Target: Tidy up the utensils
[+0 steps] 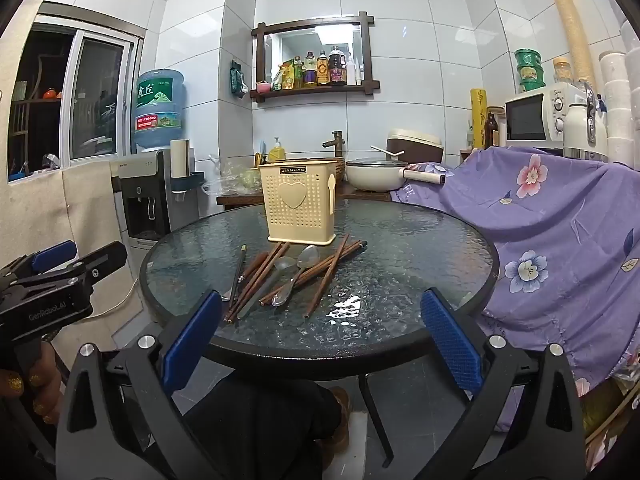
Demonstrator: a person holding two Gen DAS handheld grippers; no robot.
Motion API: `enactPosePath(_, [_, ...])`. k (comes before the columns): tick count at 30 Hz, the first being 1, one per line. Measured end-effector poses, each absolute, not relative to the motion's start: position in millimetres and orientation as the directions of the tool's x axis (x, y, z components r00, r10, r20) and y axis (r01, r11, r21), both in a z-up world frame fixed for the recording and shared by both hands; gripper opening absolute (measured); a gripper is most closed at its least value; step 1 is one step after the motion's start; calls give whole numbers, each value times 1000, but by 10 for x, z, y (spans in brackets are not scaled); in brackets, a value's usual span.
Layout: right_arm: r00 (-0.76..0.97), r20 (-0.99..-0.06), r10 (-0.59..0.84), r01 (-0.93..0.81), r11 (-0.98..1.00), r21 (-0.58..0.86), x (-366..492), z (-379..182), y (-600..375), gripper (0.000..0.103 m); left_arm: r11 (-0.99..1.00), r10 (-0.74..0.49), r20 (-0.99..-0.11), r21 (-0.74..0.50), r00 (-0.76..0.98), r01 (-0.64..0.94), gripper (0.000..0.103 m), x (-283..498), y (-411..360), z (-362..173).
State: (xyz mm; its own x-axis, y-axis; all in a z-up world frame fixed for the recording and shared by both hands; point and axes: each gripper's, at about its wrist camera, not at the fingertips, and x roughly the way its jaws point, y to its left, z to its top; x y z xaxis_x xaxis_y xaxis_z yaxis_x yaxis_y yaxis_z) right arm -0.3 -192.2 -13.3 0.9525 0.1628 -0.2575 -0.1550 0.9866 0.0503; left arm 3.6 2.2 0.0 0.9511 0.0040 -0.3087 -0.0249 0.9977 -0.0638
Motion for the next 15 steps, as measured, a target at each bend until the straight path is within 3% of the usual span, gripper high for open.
enactPosePath(2, [952,-258,166,-157,986,54,-7,-132,-1913,98,998,-8,-275,-68,961,-11,97,-14,60,5])
enactPosePath(15, [952,-260,164,-154,986,59,-5,-156,-1929,98,999,6,-284,-38,959,-17,97,-9,28,36])
